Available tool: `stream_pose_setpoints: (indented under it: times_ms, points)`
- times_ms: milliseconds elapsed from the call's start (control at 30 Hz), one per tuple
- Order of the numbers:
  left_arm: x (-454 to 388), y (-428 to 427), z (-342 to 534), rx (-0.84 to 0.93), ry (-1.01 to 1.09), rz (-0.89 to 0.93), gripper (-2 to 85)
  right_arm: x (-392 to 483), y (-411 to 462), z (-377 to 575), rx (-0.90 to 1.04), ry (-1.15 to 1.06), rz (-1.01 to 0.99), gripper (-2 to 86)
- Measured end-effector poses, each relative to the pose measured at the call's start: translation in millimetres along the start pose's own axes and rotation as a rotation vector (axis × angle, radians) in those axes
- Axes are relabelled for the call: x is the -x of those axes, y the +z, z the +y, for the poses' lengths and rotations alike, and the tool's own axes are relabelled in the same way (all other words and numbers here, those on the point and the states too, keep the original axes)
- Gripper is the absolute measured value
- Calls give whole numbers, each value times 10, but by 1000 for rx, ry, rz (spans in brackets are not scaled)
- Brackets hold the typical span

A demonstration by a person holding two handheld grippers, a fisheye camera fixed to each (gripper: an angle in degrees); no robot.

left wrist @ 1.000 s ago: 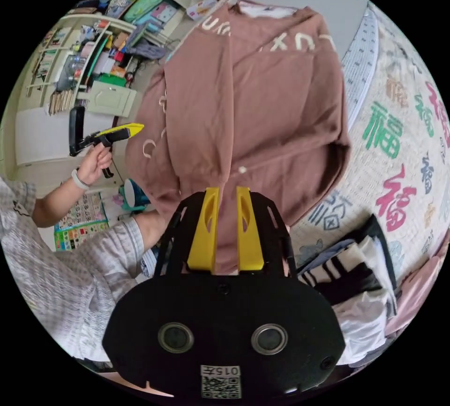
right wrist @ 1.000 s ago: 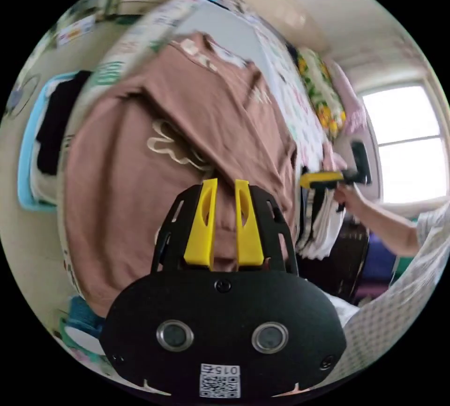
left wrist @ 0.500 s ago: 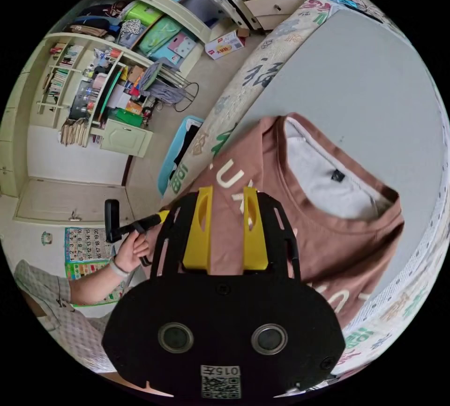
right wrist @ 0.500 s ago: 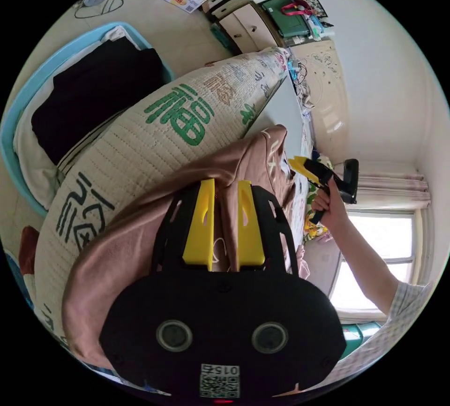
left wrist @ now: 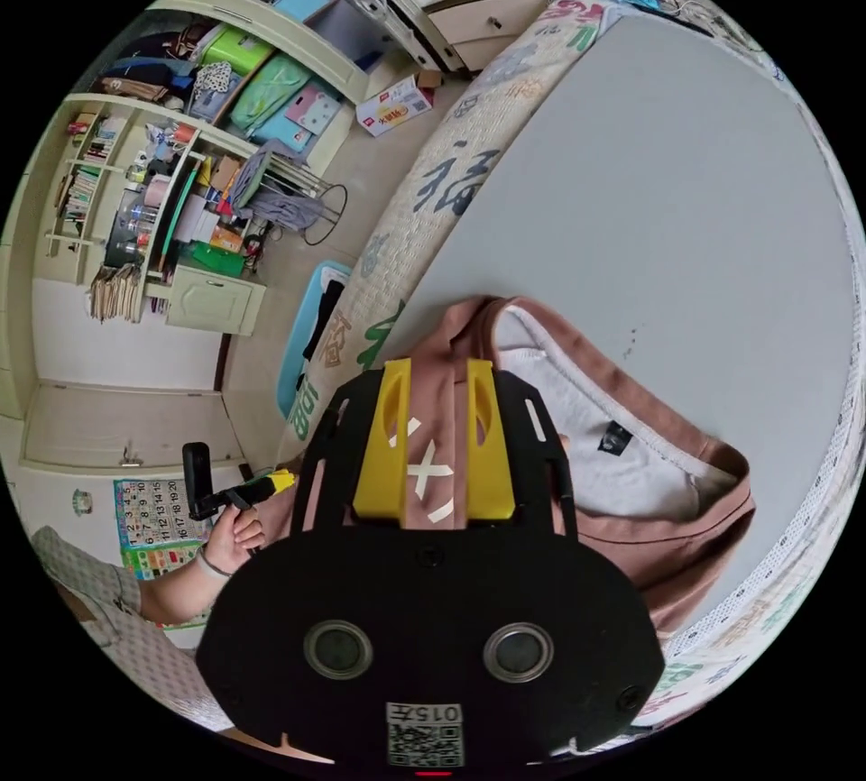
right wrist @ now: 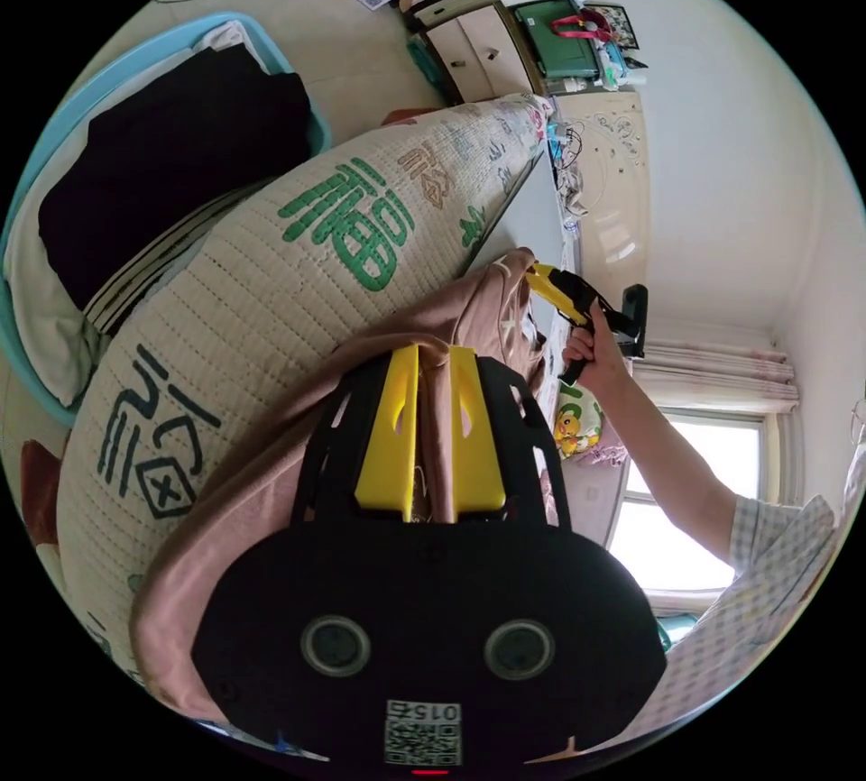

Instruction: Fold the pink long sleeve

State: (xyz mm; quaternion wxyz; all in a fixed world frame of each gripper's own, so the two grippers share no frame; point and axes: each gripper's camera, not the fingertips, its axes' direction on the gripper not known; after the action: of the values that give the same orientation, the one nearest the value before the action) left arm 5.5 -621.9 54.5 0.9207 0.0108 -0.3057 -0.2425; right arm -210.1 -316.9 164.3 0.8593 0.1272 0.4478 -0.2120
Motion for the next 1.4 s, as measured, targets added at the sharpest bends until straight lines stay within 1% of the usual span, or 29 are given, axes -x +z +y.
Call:
stream_pose_setpoints:
  times_ms: [133, 233, 300, 433, 567, 667, 767, 833, 867, 900, 933, 1000, 1100, 1200, 1267, 1333, 1400]
  points:
    - [7, 67, -110, 45, 9, 1, 98, 87, 18, -5, -15, -43, 44, 63]
    - [18, 24, -86, 55, 23, -63, 44, 101, 54, -23, -11, -35, 31, 50]
    - [31, -106, -35, 12, 35, -59, 20, 95, 58, -64, -2, -15, 13, 8]
    - [143, -204, -77, -29, 8, -9, 11, 98, -76, -105, -140, -23, -21, -7]
    - [315, -41, -156, 5, -16, 98, 11, 126, 11, -203, -96, -10, -107, -5]
    - [338, -201, -34, -36, 18, 49, 17, 98, -12, -177, -92, 0, -99, 12]
    - [500, -616, 374, -63, -66, -8, 29, -20, -136, -10, -80, 41, -107, 41]
    - [622, -871, 783, -49, -112, -52, 37, -129, -172, 164, -20, 68, -106, 43]
    - [689, -1019, 1107, -35, -108, -62, 40, -223, -158, 307, 47, 100, -106, 44]
    - [729, -1144, 1457, -27, -67, -47, 43, -318, -112, 468, 133, 127, -116, 46]
    - [741, -1199, 1638, -29, -43, -44, 44, -362, -80, 553, 177, 139, -116, 49]
    - [721, -1302, 2337, -10, 87, -56, 43, -491, 70, 896, 328, 147, -113, 56]
    - [622, -1214, 3076, 42, 250, -94, 46, -528, 254, 1239, 442, 82, -112, 66]
    - [542, -1045, 3533, 107, 338, -119, 64, -537, 376, 1416, 472, 43, -130, 86]
    - [508, -979, 3674, 128, 364, -123, 71, -552, 413, 1437, 461, 39, -155, 100]
    - [493, -969, 3738, 124, 370, -126, 76, -573, 457, 1452, 475, 30, -156, 105]
    - [488, -1045, 3767, 98, 390, -147, 74, -642, 507, 1504, 523, 67, -210, 98]
